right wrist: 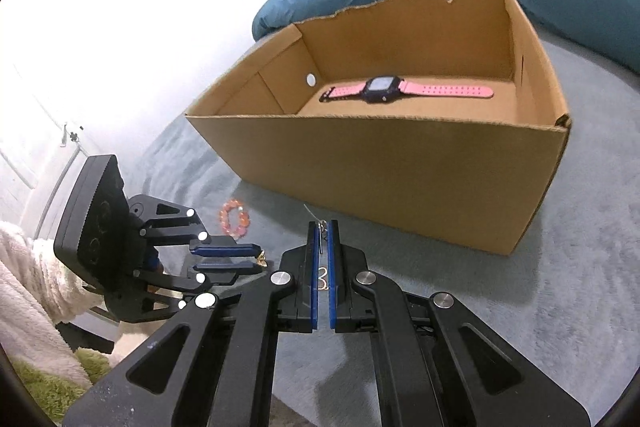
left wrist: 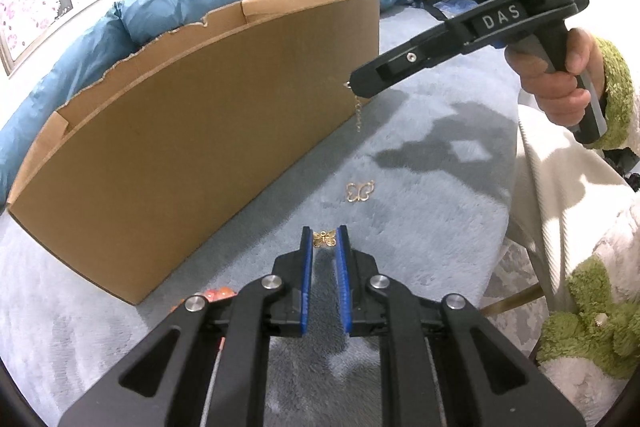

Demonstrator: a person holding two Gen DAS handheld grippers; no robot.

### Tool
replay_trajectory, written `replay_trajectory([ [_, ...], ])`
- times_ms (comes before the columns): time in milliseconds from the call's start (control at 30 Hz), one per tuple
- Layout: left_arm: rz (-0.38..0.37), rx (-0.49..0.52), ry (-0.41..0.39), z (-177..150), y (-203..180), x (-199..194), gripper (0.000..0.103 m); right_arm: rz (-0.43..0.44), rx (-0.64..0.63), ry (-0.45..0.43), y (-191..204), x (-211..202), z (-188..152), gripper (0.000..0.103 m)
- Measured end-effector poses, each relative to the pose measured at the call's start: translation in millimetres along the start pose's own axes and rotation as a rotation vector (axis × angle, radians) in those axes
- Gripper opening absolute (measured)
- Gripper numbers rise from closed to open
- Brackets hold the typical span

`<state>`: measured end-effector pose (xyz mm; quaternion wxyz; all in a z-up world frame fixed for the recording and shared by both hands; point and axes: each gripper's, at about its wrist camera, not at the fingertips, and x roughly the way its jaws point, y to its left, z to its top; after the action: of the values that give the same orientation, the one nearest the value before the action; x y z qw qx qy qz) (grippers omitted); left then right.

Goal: Organize jewelry
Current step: 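Carry the silver charm into the box with the right tool and open it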

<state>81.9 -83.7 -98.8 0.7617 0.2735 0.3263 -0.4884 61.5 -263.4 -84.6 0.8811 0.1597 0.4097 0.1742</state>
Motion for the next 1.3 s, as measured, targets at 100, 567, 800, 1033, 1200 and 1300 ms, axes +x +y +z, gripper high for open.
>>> replay_trajectory([
  [100, 0.013, 0.003, -0.014, 4.1, -2.3, -7.5, 0.011, 0.001, -0.015, -0.015, 4.7, -5.4, 1.5, 0.002],
  [567, 0.062, 0.053, -0.155, 50.0, 2.2, -64.2, 0.011, 0.013, -0.106, -0.150, 28.8, -48.8, 25.5, 0.002],
  [800, 0.098, 0.081, -0.238, 88.4, 22.4, -79.5, 0.011, -0.008, -0.173, -0.228, 34.7, -67.2, 53.8, 0.002],
  [1033, 0.111, 0.116, -0.212, 119.8, 48.3, -49.7, 0.011, -0.089, -0.202, -0.235, 21.1, -57.7, 77.9, 0.002],
  [1200, 0.077, 0.122, -0.146, 136.0, 61.9, -16.7, 0.011, -0.206, -0.185, -0.185, -2.2, -29.3, 89.8, 0.002],
  [1300, 0.049, 0.122, -0.105, 144.6, 69.0, 3.0, 0.011, -0.267, -0.189, -0.154, -12.2, -16.3, 91.6, 0.002],
])
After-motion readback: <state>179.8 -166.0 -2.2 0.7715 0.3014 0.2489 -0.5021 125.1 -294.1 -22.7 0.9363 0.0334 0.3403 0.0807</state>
